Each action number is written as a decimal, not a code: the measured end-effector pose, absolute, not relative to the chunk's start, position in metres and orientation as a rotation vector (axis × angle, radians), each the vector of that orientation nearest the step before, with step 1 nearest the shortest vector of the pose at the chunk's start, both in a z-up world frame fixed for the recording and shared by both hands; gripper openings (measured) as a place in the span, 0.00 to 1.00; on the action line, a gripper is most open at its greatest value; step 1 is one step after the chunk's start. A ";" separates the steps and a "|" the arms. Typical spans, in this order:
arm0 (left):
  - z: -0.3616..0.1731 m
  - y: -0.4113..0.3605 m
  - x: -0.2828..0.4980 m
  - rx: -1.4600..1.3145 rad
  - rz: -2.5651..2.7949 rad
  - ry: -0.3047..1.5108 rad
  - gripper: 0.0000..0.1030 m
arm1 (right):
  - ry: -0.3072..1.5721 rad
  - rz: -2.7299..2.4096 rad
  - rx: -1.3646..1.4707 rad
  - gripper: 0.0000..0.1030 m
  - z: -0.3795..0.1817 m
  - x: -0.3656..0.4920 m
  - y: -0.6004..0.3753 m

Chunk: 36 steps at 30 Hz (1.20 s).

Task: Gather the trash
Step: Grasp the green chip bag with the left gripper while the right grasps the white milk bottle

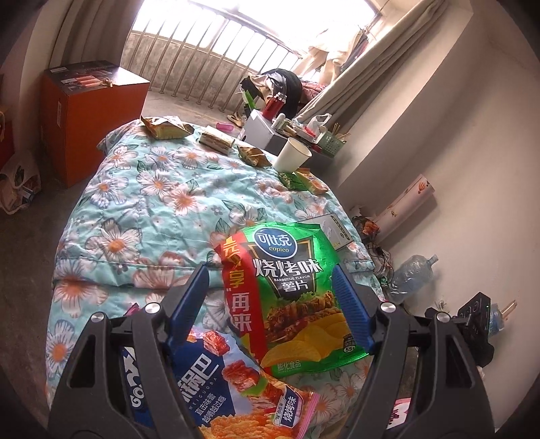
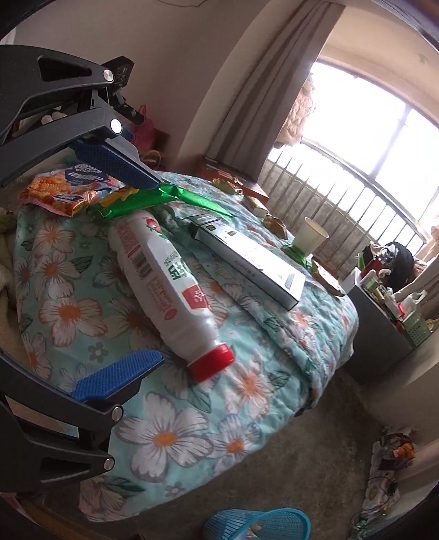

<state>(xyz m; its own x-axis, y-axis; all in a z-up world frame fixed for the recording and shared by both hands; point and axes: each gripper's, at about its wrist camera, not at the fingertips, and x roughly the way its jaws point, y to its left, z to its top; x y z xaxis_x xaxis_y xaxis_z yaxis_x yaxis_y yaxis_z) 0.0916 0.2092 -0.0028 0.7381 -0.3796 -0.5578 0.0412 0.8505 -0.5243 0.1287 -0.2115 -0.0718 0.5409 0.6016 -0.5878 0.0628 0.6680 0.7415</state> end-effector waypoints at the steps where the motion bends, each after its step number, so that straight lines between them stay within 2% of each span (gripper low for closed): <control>1: -0.005 0.208 0.094 -0.515 -0.252 0.716 0.69 | 0.982 0.360 0.828 0.91 -0.079 0.131 -0.210; 14: -0.024 0.181 0.106 -0.506 -0.381 0.762 0.69 | 1.103 0.226 1.020 0.84 -0.134 0.175 -0.182; 16: -0.027 0.179 0.107 -0.501 -0.389 0.771 0.69 | 1.085 0.198 1.019 0.83 -0.133 0.177 -0.181; 19: -0.031 0.176 0.110 -0.502 -0.395 0.786 0.69 | 1.065 0.144 0.997 0.69 -0.131 0.180 -0.180; 25: -0.033 0.170 0.114 -0.492 -0.402 0.801 0.69 | 1.006 0.132 0.930 0.68 -0.125 0.190 -0.186; 31: -0.032 0.171 0.114 -0.467 -0.377 0.807 0.69 | 0.924 0.104 0.796 0.67 -0.102 0.202 -0.236; 34: -0.032 0.172 0.115 -0.449 -0.358 0.812 0.69 | 0.935 0.138 0.739 0.65 -0.095 0.198 -0.254; 36: -0.031 0.169 0.118 -0.440 -0.352 0.820 0.69 | 0.952 0.160 0.700 0.60 -0.094 0.196 -0.258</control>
<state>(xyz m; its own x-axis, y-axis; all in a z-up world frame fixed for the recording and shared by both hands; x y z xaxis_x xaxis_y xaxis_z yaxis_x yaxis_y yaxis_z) 0.1179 0.1694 -0.0313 0.6335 -0.4626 -0.6202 0.1309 0.8541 -0.5034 0.1960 -0.2578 -0.0942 0.5867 0.4206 -0.6920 0.1709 0.7710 0.6134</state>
